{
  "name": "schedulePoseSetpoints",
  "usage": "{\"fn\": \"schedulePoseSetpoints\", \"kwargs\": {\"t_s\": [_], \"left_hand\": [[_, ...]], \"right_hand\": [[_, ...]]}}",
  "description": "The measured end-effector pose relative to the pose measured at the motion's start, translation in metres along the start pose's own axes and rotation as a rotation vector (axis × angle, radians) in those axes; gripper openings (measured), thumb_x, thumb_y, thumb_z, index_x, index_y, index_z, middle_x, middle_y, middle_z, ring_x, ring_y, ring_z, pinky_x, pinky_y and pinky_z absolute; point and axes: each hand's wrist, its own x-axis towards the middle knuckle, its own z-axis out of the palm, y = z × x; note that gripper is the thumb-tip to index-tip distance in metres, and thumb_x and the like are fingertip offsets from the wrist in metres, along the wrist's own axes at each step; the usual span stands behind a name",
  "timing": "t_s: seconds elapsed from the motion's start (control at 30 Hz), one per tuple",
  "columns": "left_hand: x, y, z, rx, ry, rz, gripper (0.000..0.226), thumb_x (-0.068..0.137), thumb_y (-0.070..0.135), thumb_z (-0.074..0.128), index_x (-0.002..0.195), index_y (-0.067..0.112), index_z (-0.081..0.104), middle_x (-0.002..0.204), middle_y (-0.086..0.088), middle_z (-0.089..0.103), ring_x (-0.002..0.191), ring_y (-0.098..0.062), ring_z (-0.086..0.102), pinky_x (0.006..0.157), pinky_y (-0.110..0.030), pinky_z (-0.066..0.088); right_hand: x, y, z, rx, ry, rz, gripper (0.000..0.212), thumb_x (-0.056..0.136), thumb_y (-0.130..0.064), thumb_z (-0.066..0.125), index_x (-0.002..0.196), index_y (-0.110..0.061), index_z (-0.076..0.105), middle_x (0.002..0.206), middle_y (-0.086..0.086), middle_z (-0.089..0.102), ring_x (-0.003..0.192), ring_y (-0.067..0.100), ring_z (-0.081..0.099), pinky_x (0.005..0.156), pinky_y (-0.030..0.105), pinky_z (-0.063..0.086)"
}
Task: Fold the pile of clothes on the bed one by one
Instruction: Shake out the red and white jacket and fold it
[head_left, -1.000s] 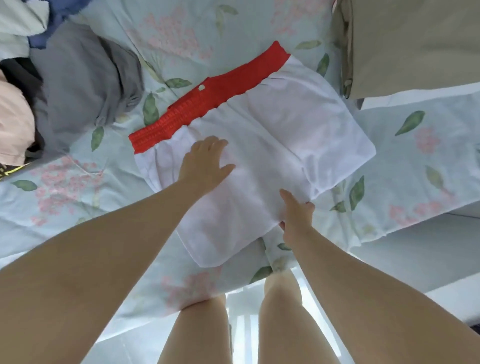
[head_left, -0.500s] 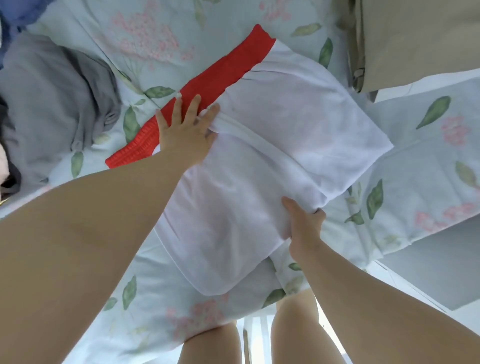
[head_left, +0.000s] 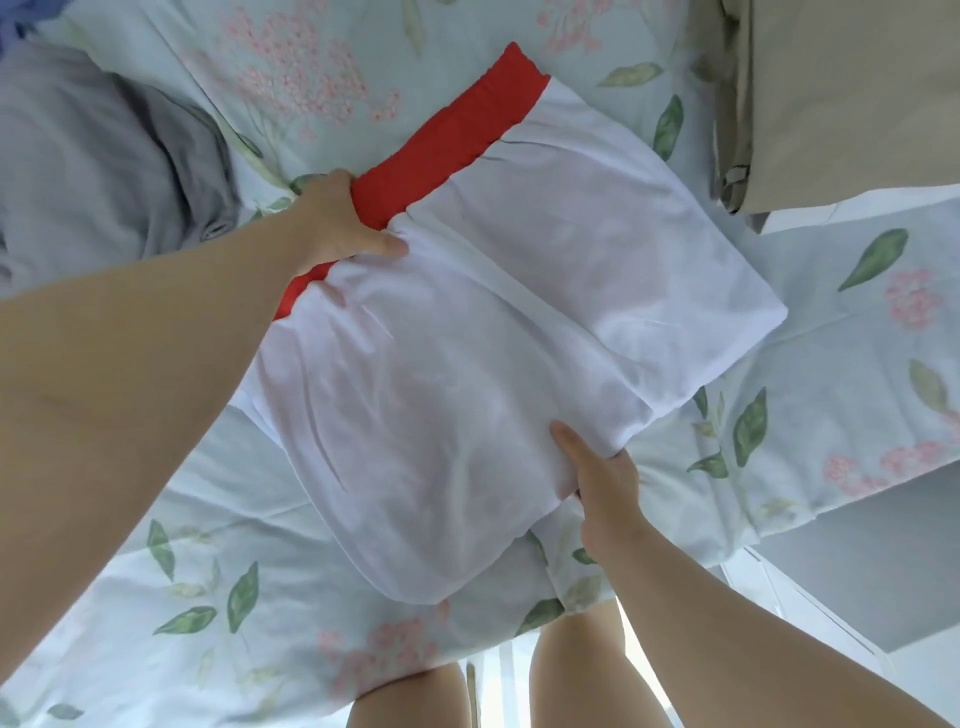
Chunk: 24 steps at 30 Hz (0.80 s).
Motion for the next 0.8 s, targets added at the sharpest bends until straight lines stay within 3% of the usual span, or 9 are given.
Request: {"fn": "schedulePoseSetpoints", "kwargs": {"t_s": [0.07,0.2,0.3,0.43,0.53,0.6,0.67,0.73,0.8], "left_hand": [[-0.002,-0.001,-0.001,-0.025,-0.123,0.061,0.057,0.062,0.034,0.086,0.104,0.010,0.056,0.085,-0.005,0.058,0.077,-0.026,0.058,0.075,-0.033,0.048],[-0.015,0.008,0.008,0.036,-0.240,0.124,0.024,0.073,0.023,0.080,0.081,0.012,0.060,0.076,-0.004,0.059,0.069,-0.022,0.055,0.065,-0.028,0.042],[-0.024,0.008,0.013,0.067,-0.235,0.141,0.025,0.076,0.023,0.076,0.072,0.012,0.055,0.068,-0.004,0.056,0.065,-0.023,0.053,0.061,-0.028,0.041],[-0.033,0.009,0.003,-0.075,-0.333,0.092,0.019,0.079,0.020,0.074,0.092,0.010,0.065,0.088,-0.008,0.064,0.077,-0.023,0.059,0.076,-0.032,0.050],[-0.046,0.013,-0.007,-0.232,-0.383,0.025,0.011,0.083,0.012,0.071,0.082,0.017,0.060,0.080,-0.001,0.062,0.069,-0.016,0.059,0.060,-0.027,0.048],[-0.056,0.010,-0.012,-0.385,-0.403,-0.006,0.012,0.084,0.008,0.068,0.084,0.018,0.062,0.080,0.000,0.065,0.069,-0.013,0.062,0.056,-0.025,0.052],[-0.069,0.000,-0.017,-0.494,-0.393,-0.020,0.014,0.084,0.008,0.068,0.093,0.018,0.063,0.089,-0.001,0.068,0.072,-0.013,0.065,0.053,-0.022,0.055],[-0.086,-0.010,-0.025,-0.617,-0.374,-0.022,0.022,0.083,0.010,0.070,0.102,0.019,0.063,0.097,-0.001,0.069,0.075,-0.012,0.068,0.060,-0.024,0.057],[-0.106,-0.019,-0.037,-0.752,-0.345,0.007,0.041,0.066,0.016,0.082,0.102,0.023,0.065,0.099,0.001,0.071,0.078,-0.010,0.070,0.076,-0.031,0.057]], "right_hand": [[-0.001,0.000,-0.002,-0.014,-0.018,-0.007,0.034,0.073,-0.017,0.080,0.101,-0.022,0.061,0.103,-0.003,0.069,0.095,0.016,0.065,0.081,0.029,0.052],[-0.001,0.000,-0.004,-0.058,-0.024,-0.008,0.025,0.076,-0.015,0.077,0.094,-0.024,0.063,0.097,-0.004,0.070,0.091,0.016,0.066,0.076,0.028,0.051],[-0.001,0.000,-0.004,-0.057,-0.019,-0.002,0.020,0.077,-0.014,0.076,0.091,-0.021,0.064,0.095,-0.002,0.071,0.090,0.018,0.066,0.079,0.029,0.052],[-0.002,-0.002,-0.008,-0.033,-0.016,0.033,0.018,0.079,-0.013,0.075,0.092,-0.016,0.064,0.094,0.000,0.069,0.087,0.020,0.065,0.074,0.028,0.052],[-0.006,-0.009,-0.017,-0.002,-0.073,0.083,0.021,0.081,-0.012,0.071,0.100,-0.012,0.063,0.100,0.004,0.069,0.092,0.023,0.065,0.081,0.034,0.053],[-0.011,-0.019,-0.024,0.046,-0.136,0.109,0.022,0.083,-0.011,0.069,0.104,-0.011,0.061,0.104,0.007,0.069,0.097,0.026,0.065,0.088,0.041,0.053],[-0.019,-0.030,-0.029,0.077,-0.188,0.118,0.024,0.084,-0.012,0.067,0.107,-0.011,0.060,0.103,0.007,0.070,0.096,0.026,0.066,0.079,0.041,0.054],[-0.027,-0.045,-0.029,0.100,-0.224,0.102,0.024,0.083,-0.014,0.067,0.107,-0.013,0.062,0.100,0.006,0.072,0.093,0.026,0.067,0.069,0.038,0.055],[-0.037,-0.064,-0.026,0.129,-0.244,0.064,0.025,0.083,-0.018,0.067,0.107,-0.015,0.064,0.099,0.005,0.073,0.090,0.024,0.068,0.067,0.037,0.055]]}}
